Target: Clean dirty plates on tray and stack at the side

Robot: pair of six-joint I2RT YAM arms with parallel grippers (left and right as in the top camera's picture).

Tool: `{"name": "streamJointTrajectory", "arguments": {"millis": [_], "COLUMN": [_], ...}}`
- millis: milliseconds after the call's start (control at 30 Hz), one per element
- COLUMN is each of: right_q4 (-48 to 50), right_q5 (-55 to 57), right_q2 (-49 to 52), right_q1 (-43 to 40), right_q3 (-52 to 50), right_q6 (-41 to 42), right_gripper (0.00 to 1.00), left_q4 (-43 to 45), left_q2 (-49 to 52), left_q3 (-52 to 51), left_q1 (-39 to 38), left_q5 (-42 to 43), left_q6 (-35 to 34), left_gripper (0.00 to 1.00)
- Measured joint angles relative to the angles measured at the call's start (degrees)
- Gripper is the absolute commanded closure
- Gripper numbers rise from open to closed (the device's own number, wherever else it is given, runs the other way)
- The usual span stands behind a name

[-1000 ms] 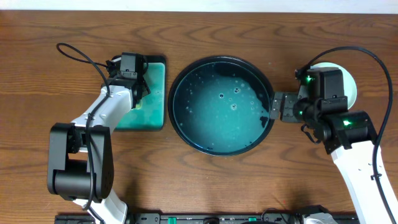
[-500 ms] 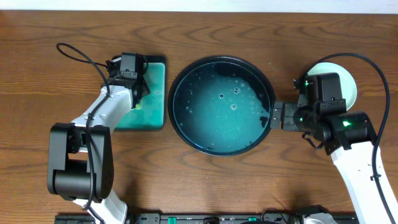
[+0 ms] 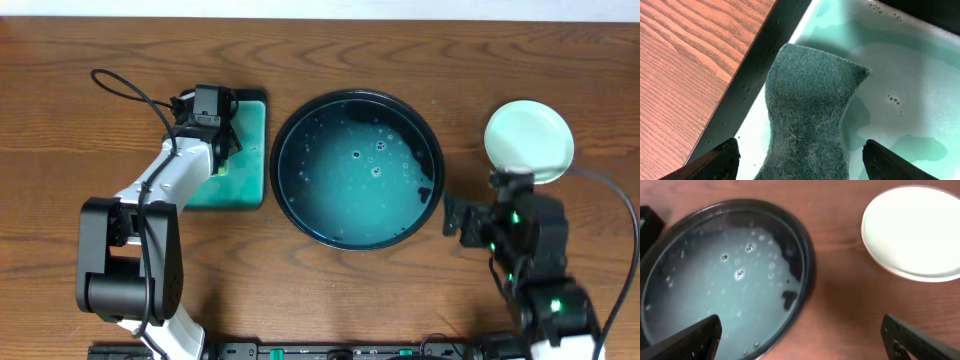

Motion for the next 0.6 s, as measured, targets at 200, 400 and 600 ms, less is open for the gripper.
{"name": "streamJointTrajectory", "arguments": {"millis": [200,400,600], "right_q4": [8.9,13.7,18.6], "right_q5": [0.0,0.0,0.0], "right_q2": [-13.1,-26.2,-34.9], "right_q1": [-0.1,-0.2,-0.5], "right_q3": [-13.4,-21.2,-26.8], "right_q6": [-0.4,-1.9,-2.6], "right_gripper": [0.01,0.01,0.01], "left_q4": [0.0,0.0,0.0], "left_q2": [0.0,0.0,0.0], "left_q3": [0.0,0.0,0.0], "left_q1": [0.0,0.0,0.0], "left_q5": [0.0,0.0,0.0], "left_q6": [0.0,0.0,0.0], "left_gripper": [0.21,0.21,0.21]}}
